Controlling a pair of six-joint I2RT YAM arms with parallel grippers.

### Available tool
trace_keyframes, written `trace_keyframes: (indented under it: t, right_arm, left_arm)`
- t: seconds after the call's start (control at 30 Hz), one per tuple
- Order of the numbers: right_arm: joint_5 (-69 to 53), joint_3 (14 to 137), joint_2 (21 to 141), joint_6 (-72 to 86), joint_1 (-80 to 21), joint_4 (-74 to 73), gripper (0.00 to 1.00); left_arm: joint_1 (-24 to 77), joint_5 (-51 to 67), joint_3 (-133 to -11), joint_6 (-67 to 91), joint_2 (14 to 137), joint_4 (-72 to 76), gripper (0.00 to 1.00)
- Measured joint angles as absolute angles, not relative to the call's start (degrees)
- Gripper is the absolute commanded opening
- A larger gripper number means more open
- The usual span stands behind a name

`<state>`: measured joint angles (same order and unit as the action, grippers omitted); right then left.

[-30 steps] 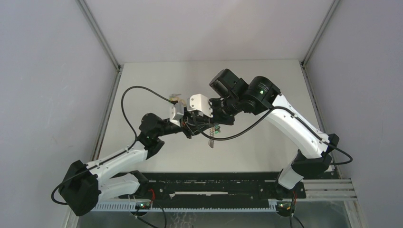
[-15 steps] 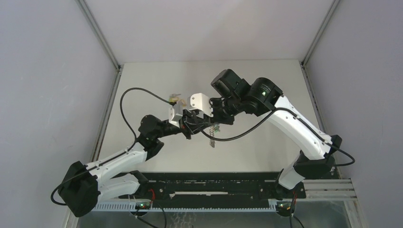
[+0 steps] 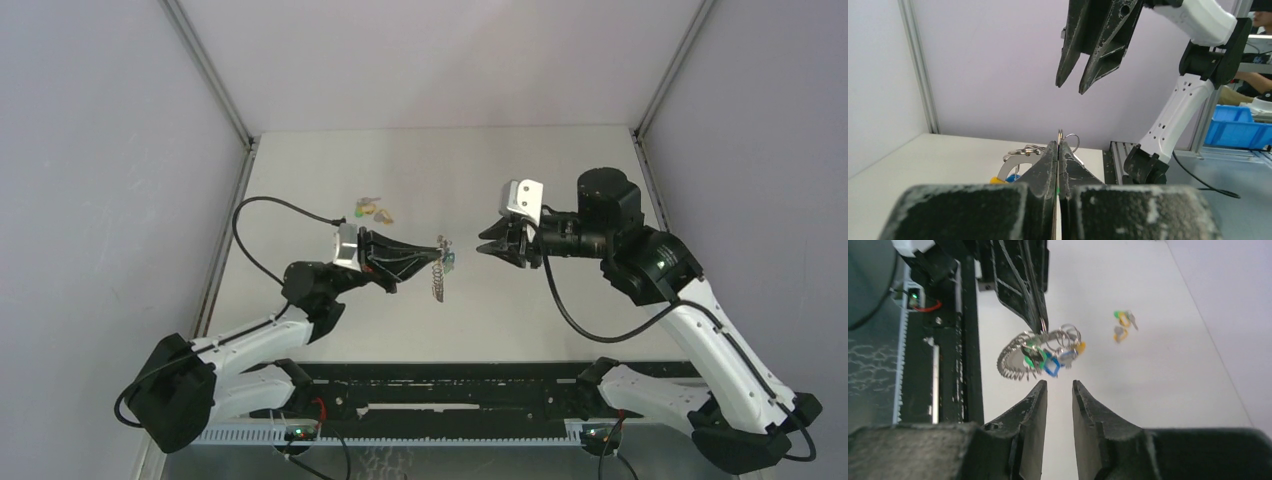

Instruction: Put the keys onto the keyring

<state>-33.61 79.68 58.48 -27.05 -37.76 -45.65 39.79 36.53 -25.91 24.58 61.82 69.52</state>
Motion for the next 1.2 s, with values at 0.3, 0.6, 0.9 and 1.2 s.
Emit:
trace_keyframes:
  t: [0.3, 0.6, 0.9, 1.2]
  right_arm:
    - [-46.5, 75.6, 63.4, -18.9, -35.3, -32.6, 0.21]
    - [-51.1, 73.8, 64.0, -15.6, -35.4, -28.0, 0.20]
    - [-52.4, 73.8, 64.8, -15.6, -35.9, -27.7, 0.20]
    - [-42.5, 73.1, 60.9, -14.2, -40.0, -28.0, 0.23]
  left_arm:
    - [39.7, 37.4, -25.9, 26.6, 63.6, 74.6, 0.00]
    - [39.7, 37.7, -26.1, 27.0, 63.8, 75.5, 0.00]
    - [39.7, 37.6, -26.1, 27.5, 63.9, 75.6, 0.00]
    - [39.7, 34.7, -26.1, 27.4, 63.9, 75.7, 0.00]
